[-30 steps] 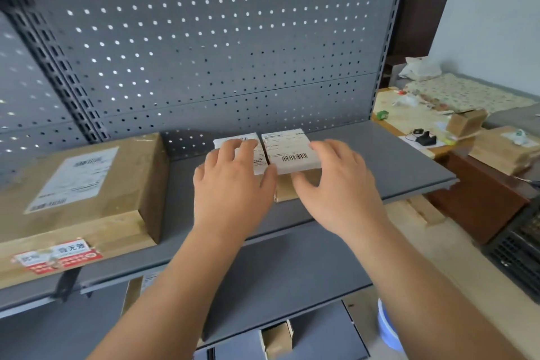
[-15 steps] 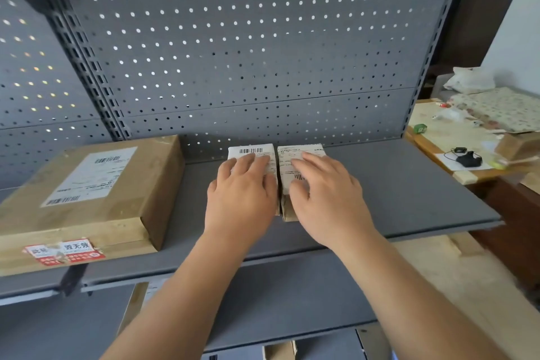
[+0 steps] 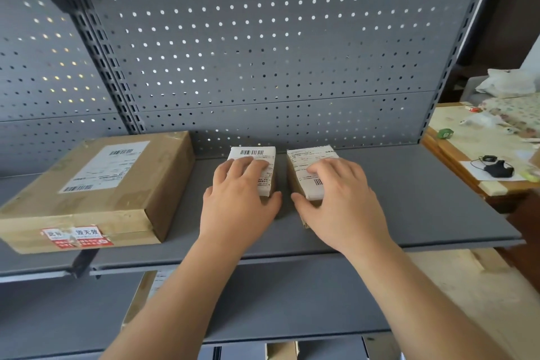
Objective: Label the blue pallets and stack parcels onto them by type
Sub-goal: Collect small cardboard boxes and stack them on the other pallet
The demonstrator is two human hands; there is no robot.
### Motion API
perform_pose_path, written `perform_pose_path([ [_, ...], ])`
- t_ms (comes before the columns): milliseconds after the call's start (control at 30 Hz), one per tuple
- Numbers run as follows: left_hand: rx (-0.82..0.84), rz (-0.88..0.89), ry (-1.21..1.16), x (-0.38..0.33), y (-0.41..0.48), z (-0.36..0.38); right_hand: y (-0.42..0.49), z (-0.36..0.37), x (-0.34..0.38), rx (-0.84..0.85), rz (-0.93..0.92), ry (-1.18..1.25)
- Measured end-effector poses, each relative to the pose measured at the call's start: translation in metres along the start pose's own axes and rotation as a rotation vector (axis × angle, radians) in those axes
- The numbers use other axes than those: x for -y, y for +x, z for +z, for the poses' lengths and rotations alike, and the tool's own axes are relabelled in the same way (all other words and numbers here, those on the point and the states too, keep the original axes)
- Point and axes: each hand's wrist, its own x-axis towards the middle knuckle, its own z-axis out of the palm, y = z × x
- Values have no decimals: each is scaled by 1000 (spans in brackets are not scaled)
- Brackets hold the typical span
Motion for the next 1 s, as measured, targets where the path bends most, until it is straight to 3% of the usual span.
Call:
perform_pose_path([
  [467,-121,-116,73,-22,-31,-23,1,-22,-7,-55,-76,100],
  [1000,-422,-350,181,-26,-117,-113,-14,-52,61,-12,-403,434],
])
